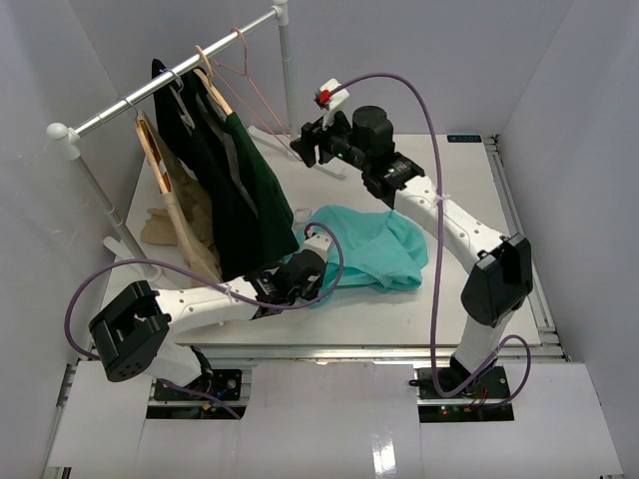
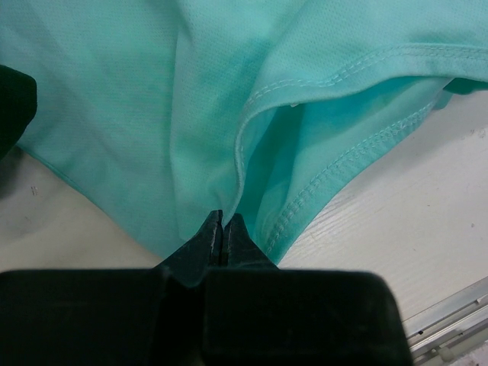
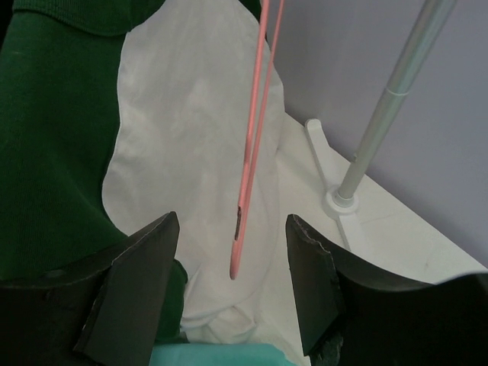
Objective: Place the t-shirt on the hanger
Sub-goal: Pick up the hanger from the clothesline.
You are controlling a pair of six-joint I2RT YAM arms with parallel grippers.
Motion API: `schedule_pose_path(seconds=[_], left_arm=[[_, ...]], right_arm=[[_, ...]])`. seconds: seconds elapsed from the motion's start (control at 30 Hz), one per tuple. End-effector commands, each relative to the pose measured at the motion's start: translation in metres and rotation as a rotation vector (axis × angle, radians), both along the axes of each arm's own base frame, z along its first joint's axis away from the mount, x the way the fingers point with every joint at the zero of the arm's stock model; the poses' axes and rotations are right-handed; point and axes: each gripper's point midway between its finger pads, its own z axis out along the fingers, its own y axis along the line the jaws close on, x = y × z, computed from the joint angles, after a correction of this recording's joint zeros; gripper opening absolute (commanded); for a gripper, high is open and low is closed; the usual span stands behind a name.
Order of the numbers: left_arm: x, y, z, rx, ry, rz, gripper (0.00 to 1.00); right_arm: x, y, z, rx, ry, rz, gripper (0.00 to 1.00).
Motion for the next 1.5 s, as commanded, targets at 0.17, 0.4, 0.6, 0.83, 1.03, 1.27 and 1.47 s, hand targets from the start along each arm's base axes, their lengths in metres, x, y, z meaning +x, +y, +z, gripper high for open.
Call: schedule_pose_path(seconds=[0.17, 0.4, 0.6, 0.83, 1.03, 1.27, 1.47], left_arm=[[0.002, -0.009, 0.003, -0.02, 0.009, -0.017, 0.0], [0.002, -0.008, 0.005, -0.026, 0.007, -0.017, 0.0], [0.002, -0.008, 0.008, -0.033, 0.002, -0.014, 0.0], [0.0, -0.01, 0.006, -0.035, 0.013, -0.026, 0.0], [-0.001, -0.01, 0.012, -0.058, 0.006, -0.028, 0.0], [-0.001, -0.009, 0.015, -0.06, 0.0, -0.025, 0.0], [-0.001, -0.005, 0.018, -0.067, -0.01, -0.013, 0.0]], right_arm=[[0.019, 0.037, 0.02, 0.064, -0.075, 0.02, 0.64], [0.038, 0.055, -0.001, 0.048, -0.039, -0.003, 0.59], [0.047, 0.064, -0.01, 0.044, -0.023, -0.009, 0.54], [0.05, 0.071, 0.002, 0.06, -0.042, -0.006, 0.44], [0.053, 0.072, 0.003, 0.05, -0.038, -0.023, 0.33], [0.054, 0.072, -0.002, 0.033, -0.021, -0.024, 0.31], [0.061, 0.075, -0.012, 0.025, -0.009, -0.039, 0.23]])
